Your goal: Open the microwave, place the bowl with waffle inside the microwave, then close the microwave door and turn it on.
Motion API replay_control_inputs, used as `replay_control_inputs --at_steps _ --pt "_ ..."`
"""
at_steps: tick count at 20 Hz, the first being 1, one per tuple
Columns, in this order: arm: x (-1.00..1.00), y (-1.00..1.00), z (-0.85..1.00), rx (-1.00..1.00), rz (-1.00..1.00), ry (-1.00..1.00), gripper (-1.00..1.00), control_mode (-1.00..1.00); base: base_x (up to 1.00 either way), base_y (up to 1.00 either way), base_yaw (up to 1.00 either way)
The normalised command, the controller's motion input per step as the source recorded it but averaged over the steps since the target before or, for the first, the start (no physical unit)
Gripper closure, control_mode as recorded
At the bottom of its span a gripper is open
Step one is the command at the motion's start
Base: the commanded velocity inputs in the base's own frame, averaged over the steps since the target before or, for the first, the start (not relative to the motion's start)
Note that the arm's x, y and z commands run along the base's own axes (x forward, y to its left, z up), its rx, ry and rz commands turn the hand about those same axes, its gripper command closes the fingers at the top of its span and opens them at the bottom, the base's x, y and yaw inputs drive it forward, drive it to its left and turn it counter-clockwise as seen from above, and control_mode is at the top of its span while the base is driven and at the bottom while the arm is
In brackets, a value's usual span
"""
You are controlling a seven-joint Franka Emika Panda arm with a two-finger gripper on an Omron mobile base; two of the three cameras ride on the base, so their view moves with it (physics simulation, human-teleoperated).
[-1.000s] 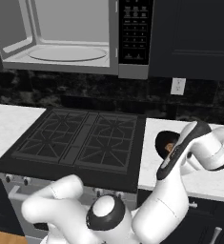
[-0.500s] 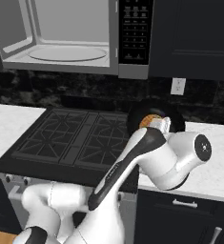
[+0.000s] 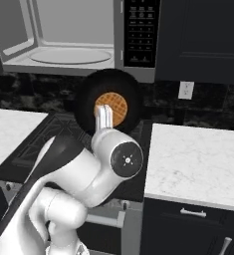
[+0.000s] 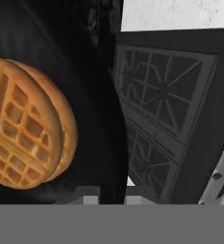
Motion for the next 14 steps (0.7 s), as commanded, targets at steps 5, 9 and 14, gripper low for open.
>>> replay_control_inputs --at_steps 5,9,14 --pt "-0.40 1.00 0.97 -0.33 0.26 -0.01 1.00 -1.00 0.00 0.00 0.00" --pt "0.00 1.00 0.83 -0.29 0.29 0.13 1.00 -1.00 0.00 0.00 0.00" --pt "0.67 1.00 0.24 -0.24 0.11 0.35 1.00 -1.00 0.00 0.00 0.00"
